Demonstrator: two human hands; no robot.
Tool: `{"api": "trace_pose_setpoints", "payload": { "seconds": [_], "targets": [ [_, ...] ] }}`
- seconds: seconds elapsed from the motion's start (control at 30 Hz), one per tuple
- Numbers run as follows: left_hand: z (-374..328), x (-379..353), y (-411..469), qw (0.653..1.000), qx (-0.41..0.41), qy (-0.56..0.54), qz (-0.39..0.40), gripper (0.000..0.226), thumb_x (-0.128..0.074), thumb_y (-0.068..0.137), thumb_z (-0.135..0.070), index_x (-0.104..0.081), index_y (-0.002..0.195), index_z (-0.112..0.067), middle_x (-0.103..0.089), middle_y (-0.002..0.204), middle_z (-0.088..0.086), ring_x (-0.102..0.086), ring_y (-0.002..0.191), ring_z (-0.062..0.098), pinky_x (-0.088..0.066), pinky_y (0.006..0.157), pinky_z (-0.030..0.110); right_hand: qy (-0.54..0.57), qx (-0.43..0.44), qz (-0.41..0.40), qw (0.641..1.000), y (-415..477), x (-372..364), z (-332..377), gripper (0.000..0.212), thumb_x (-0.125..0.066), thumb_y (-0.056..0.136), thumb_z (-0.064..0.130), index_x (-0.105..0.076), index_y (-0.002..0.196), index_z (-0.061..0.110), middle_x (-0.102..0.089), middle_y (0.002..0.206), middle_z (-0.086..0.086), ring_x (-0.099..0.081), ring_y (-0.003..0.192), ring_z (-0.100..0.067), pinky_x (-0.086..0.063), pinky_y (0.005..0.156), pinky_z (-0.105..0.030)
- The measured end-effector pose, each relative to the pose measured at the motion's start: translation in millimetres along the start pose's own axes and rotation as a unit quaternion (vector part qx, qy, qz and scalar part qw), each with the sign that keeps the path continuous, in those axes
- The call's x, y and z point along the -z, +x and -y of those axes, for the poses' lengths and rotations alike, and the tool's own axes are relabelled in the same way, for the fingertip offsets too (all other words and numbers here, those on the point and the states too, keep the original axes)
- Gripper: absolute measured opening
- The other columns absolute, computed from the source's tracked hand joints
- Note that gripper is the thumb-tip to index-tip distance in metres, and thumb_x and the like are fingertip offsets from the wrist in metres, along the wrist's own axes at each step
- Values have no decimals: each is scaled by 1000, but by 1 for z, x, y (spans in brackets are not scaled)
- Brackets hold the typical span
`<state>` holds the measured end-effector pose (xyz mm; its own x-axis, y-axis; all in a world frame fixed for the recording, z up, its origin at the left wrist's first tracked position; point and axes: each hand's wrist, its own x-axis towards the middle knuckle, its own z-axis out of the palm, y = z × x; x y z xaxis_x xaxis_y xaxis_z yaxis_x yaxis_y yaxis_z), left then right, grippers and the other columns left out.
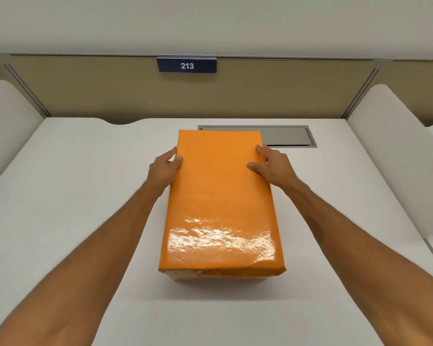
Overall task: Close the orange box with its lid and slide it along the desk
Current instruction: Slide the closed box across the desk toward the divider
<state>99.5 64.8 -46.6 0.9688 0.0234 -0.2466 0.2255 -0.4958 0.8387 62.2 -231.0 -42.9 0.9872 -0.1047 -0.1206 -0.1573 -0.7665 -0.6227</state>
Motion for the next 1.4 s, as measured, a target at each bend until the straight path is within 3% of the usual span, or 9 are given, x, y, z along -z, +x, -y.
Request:
{"api": "trace_pose_setpoints", "payload": {
  "seconds": [0.3, 0.4, 0.6, 0.67, 0.8, 0.97, 1.1, 1.3, 1.4],
  "targets": [
    [12, -1, 11, 996, 20, -80, 24, 57, -55, 99, -38, -39, 152, -26, -54, 145, 10, -56, 125, 31, -48, 101, 51, 72, -28, 2, 997, 8, -4, -13, 78, -76, 87, 38, -41, 152, 12, -38, 160, -13, -47, 140, -34, -40, 112, -44],
    [12, -1, 14, 997, 24, -78, 17, 57, -56, 98, -38, -41, 152, -26, -54, 144, 11, -56, 123, 31, -49, 97, 50, 80, -30, -2, 996, 7, -5, -12, 78, -77, 87, 37, -42, 152, 13, -39, 160, -12, -47, 140, -34, -40, 112, -45],
    [8, -3, 0, 1000, 3, -13, 18, 59, -45, 101, -45, -32, 156, -25, -47, 153, 10, -52, 132, 34, -44, 106, 52, 71, -35, -10, 997, -7, -7, -9, 73, -64, 94, 46, -35, 156, 20, -41, 159, -13, -43, 142, -35, -38, 113, -48],
    [9, -2, -12, 1000, 4, -18, 23, 59, -46, 102, -44, -30, 156, -26, -47, 152, 11, -53, 131, 34, -45, 105, 53, 81, -37, -38, 995, -22, -10, -9, 68, -61, 96, 45, -38, 155, 19, -47, 155, -13, -49, 137, -34, -42, 109, -45],
    [30, 9, -57, 997, 11, -65, 51, 61, -61, 96, -38, -37, 152, -35, -55, 141, 9, -59, 121, 32, -52, 99, 54, 164, -38, -73, 983, -66, -13, -20, 55, -70, 92, 36, -54, 143, 24, -59, 142, -9, -66, 108, -26, -54, 86, -34],
    [59, 20, -99, 984, 32, -143, 102, 66, -67, 91, -38, -39, 150, -43, -59, 138, 5, -62, 119, 28, -52, 98, 54, 258, -56, -31, 964, -113, -14, -34, 55, -77, 89, 22, -58, 140, 27, -61, 141, -1, -67, 115, -25, -61, 87, -41],
    [66, 16, -102, 980, 26, -172, 98, 65, -67, 91, -38, -40, 149, -43, -60, 138, 3, -64, 117, 23, -54, 94, 46, 268, -59, -42, 961, -123, -19, -34, 52, -74, 90, 14, -60, 140, 21, -59, 145, -4, -64, 123, -23, -56, 99, -48],
    [71, 11, -99, 977, 33, -188, 90, 64, -67, 91, -36, -41, 149, -42, -60, 140, 4, -64, 116, 22, -55, 85, 38, 281, -74, -63, 955, -126, -23, -30, 51, -71, 92, 9, -60, 140, 21, -61, 143, -4, -66, 117, -20, -57, 98, -48],
    [70, 11, -98, 977, 35, -189, 88, 65, -68, 91, -36, -40, 149, -42, -58, 141, 5, -62, 119, 24, -55, 84, 38, 297, -77, -72, 949, -126, -23, -30, 56, -71, 92, 9, -55, 144, 22, -58, 145, 1, -67, 108, -10, -59, 94, -44]
  ]
}}
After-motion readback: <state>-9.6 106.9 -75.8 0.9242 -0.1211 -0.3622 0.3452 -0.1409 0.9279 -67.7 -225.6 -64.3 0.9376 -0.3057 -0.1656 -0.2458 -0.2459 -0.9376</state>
